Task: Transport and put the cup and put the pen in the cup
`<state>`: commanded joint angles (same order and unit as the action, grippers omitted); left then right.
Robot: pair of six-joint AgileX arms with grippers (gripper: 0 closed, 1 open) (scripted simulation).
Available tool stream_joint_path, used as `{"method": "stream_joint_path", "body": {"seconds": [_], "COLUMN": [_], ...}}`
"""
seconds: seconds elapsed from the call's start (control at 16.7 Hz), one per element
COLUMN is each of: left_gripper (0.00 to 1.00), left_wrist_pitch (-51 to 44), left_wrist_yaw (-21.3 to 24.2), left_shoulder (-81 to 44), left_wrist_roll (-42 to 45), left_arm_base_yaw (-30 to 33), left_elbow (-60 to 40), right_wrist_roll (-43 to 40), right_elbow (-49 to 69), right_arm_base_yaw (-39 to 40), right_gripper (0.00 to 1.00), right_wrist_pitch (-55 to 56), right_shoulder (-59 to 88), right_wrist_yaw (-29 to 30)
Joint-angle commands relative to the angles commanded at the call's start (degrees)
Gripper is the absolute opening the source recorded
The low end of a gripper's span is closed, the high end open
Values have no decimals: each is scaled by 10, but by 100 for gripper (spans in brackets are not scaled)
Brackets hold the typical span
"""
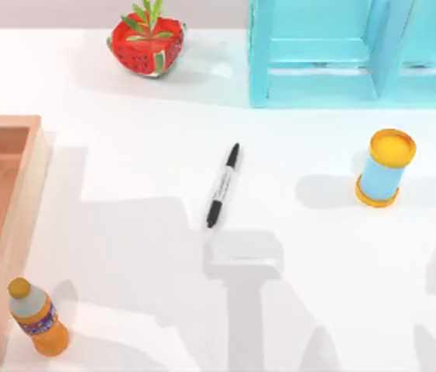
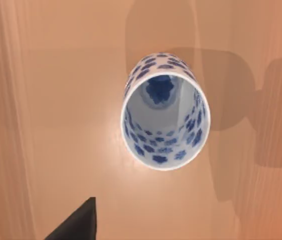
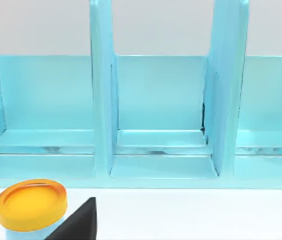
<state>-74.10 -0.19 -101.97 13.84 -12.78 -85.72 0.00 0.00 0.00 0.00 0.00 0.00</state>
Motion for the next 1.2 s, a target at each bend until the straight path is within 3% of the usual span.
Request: {"method": "stream_joint_path", "body": {"seconds": [0.36, 0.84, 1.2], "left_gripper": [100, 100, 100], "left_wrist_pitch": [10, 200, 221], "left_wrist_yaw": [0, 0, 0], "left_shoulder": [-1, -44, -50], "left_wrist_roll": [-1, 3, 3], "left_arm_base_yaw": [2, -2, -3], "left_elbow": [10, 152, 171], "right_wrist_roll": [0, 0, 0], "right_elbow": [0, 0, 0], "right_arm_base_yaw": [0, 0, 0], "right_gripper": [100, 100, 100], "right_wrist_pitch": [0, 0, 0], "right_shoulder": [0, 0, 0], "right_wrist_yaw": [0, 0, 0]}}
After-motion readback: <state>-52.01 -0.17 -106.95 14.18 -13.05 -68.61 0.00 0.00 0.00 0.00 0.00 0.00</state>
